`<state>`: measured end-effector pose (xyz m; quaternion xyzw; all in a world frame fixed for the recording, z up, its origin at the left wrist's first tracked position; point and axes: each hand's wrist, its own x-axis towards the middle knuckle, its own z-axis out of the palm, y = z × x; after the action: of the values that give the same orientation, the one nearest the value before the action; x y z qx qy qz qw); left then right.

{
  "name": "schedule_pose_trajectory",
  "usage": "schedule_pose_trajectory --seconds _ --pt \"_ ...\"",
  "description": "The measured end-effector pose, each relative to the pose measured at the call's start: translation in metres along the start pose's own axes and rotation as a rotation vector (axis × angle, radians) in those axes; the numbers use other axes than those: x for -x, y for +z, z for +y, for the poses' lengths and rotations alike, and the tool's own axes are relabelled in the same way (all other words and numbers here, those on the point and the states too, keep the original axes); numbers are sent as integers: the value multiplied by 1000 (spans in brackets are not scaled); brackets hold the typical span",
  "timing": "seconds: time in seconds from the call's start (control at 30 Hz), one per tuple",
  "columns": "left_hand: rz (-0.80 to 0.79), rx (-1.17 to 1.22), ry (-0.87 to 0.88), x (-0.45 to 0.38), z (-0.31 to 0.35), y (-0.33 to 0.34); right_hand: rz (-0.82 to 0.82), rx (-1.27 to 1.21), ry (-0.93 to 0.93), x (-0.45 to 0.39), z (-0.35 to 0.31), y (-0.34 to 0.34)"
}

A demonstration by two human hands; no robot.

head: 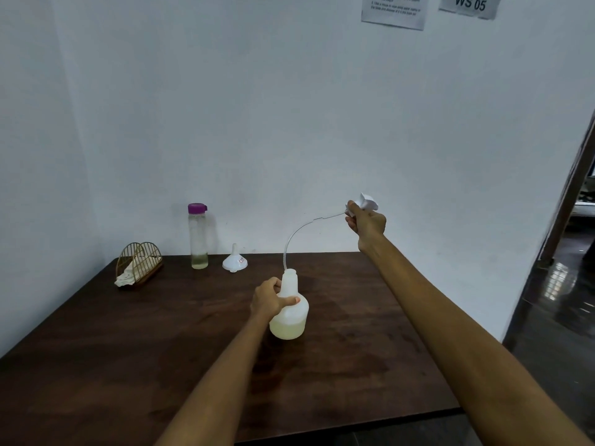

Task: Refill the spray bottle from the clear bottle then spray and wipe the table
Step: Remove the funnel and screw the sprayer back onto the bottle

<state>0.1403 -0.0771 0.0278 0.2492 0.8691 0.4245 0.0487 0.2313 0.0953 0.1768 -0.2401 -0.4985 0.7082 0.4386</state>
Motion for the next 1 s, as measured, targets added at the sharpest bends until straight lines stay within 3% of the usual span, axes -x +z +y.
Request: schedule_pose_trajectory --seconds 0.23,0.37,0.43,0.57,0.73,1.0 --pt "-1 -1 -8 1 0 0 30 119 -40 -6 13 -9" --pt "2 2 -2 0 1 1 22 326 -114 -5 20 -12" --pt "2 5 -3 0 1 1 -58 461 -176 -1 22 -11" --pt "-2 20 -1 -1 0 2 -405 636 -195 17 37 0" --pt "-12 42 -9 -2 -2 3 -646 905 -240 38 81 18" --pt "-8 84 -13 0 -6 5 -604 813 -162 43 104 13"
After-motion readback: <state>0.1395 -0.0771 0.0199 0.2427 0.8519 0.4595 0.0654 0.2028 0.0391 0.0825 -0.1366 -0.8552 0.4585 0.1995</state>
